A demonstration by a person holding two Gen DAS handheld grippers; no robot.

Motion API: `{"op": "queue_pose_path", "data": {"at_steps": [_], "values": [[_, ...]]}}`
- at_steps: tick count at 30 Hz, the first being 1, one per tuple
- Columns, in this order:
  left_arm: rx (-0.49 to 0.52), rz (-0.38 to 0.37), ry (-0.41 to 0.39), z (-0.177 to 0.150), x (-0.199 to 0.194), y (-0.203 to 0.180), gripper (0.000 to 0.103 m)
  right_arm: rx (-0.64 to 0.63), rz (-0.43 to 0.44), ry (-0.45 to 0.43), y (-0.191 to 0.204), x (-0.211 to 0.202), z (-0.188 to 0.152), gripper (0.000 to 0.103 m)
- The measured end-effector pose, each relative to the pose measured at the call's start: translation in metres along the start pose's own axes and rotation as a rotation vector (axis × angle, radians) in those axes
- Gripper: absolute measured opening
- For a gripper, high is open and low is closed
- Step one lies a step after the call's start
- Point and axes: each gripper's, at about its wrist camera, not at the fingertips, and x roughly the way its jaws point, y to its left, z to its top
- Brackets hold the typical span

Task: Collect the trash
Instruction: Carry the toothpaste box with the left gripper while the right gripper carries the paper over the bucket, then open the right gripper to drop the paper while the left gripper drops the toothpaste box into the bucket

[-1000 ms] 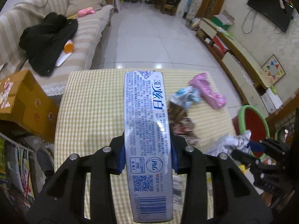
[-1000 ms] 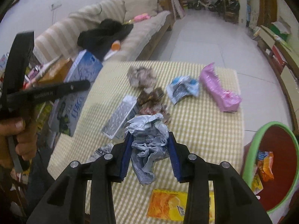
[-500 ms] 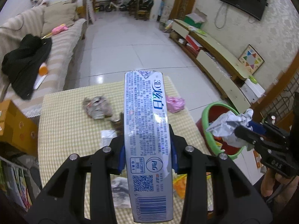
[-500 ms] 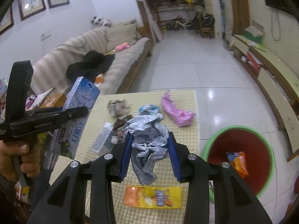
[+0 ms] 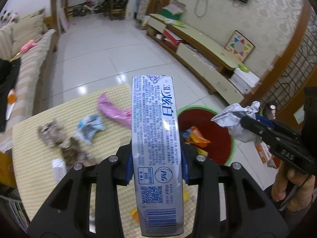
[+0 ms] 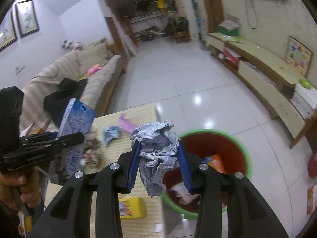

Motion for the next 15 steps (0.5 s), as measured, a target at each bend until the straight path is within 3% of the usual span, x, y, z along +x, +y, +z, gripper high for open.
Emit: {"op": "queue_pose_path", "data": {"at_steps": [8, 15], "values": [[0.066, -0.104, 0.022, 0.014, 0.035, -0.064, 0.036, 0.126, -0.083, -0.002, -0.070, -0.014, 0.000, 0.036], [0.040, -0.167, 0.023, 0.023, 0.054, -0.091, 0.036, 0.116, -0.149, 0.022, -0.081, -0.011, -0.006, 0.036]]}}
